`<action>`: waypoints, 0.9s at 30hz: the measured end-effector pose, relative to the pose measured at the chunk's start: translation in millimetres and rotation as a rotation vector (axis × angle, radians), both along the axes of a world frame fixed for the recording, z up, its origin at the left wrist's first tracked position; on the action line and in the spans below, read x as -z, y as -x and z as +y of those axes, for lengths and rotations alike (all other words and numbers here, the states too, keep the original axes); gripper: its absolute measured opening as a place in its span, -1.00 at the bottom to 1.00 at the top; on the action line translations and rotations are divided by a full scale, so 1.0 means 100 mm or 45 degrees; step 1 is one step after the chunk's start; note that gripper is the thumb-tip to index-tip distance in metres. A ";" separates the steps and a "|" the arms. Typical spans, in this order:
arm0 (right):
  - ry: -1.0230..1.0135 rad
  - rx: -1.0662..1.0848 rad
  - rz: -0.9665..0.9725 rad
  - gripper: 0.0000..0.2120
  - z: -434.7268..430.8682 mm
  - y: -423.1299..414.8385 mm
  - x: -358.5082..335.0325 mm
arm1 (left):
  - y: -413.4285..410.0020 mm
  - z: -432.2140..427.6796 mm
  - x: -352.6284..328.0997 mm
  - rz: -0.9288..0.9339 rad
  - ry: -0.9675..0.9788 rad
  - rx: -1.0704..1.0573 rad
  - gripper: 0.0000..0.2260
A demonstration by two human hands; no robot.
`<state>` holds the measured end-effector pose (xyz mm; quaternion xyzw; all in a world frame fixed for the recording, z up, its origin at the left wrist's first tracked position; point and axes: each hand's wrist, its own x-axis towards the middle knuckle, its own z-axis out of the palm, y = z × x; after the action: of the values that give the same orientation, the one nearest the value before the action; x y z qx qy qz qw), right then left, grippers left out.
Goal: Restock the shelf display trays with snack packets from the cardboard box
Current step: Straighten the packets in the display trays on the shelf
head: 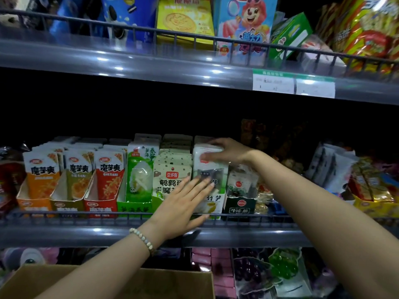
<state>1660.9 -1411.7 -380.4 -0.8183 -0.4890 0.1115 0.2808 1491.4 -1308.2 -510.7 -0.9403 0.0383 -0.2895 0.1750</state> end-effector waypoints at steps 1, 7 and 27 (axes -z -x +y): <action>-0.143 0.039 0.062 -0.48 -0.08 -0.03 0.00 | -0.01 -0.03 0.00 0.002 -0.015 0.017 -0.38; -0.290 0.386 0.168 -0.57 -0.75 -0.15 0.18 | -0.12 -0.28 0.08 0.049 -0.070 0.179 -0.39; -0.477 0.446 0.881 -0.34 -0.59 0.04 0.71 | -0.41 -0.36 0.00 0.116 -0.044 0.131 -0.39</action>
<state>1657.4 -1470.7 -451.1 -0.7381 -0.2317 0.2392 0.5868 1532.1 -1344.3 -510.9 -0.9461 0.0994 -0.2542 0.1742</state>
